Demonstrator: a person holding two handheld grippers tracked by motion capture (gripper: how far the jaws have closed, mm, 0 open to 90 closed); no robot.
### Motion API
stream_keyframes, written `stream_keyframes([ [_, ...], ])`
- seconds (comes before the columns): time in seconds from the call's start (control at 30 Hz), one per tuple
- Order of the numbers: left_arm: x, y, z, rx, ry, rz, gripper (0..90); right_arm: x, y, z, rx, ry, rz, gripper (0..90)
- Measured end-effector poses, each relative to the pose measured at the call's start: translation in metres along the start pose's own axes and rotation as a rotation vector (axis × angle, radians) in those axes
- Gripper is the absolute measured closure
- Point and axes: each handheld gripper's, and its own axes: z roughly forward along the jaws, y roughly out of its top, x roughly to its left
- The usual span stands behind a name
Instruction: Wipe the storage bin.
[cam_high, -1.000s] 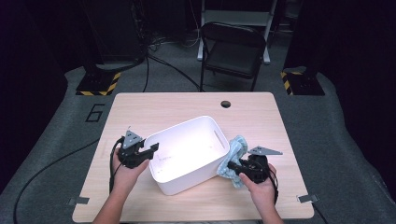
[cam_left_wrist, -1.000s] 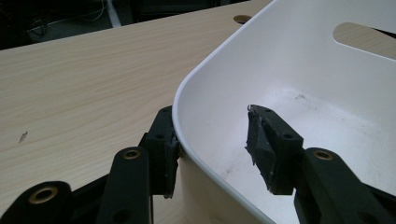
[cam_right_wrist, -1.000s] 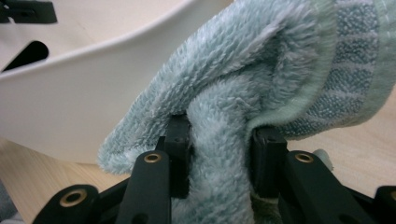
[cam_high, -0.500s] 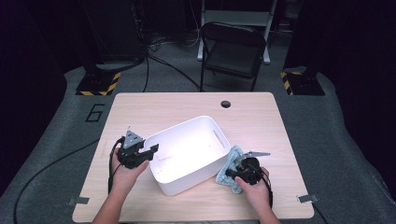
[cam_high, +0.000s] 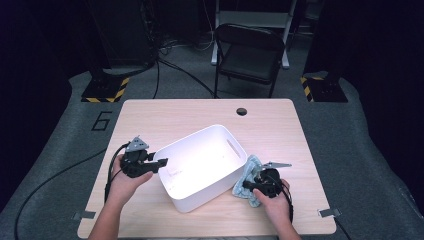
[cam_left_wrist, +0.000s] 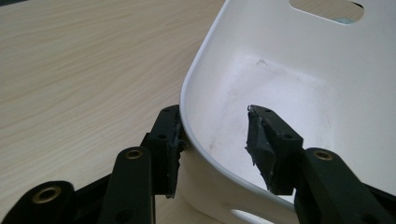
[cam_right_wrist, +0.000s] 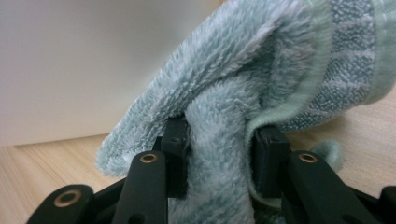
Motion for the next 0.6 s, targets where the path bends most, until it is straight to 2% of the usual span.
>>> stream_keyframes([
  [0.1, -0.002, -0.002, 0.006, -0.033, 0.032, 0.008, 58.3, 0.0, 0.0, 0.0, -0.002, 0.0, -0.002, 62.5],
  [0.23, -0.008, -0.002, 0.009, -0.05, 0.079, 0.028, 60.3, 0.002, -0.001, -0.001, -0.007, -0.012, -0.005, 62.6],
  [0.4, -0.009, -0.006, 0.011, -0.087, 0.103, -0.005, 63.8, 0.002, 0.0, -0.001, -0.033, -0.017, -0.031, 63.1],
  [0.43, -0.01, -0.006, 0.012, -0.095, 0.114, -0.005, 64.4, 0.005, 0.001, -0.003, -0.021, -0.023, -0.02, 63.1],
  [0.6, -0.014, -0.008, 0.013, -0.105, 0.141, 0.009, 65.4, 0.008, 0.003, -0.005, -0.043, -0.032, -0.033, 63.2],
])
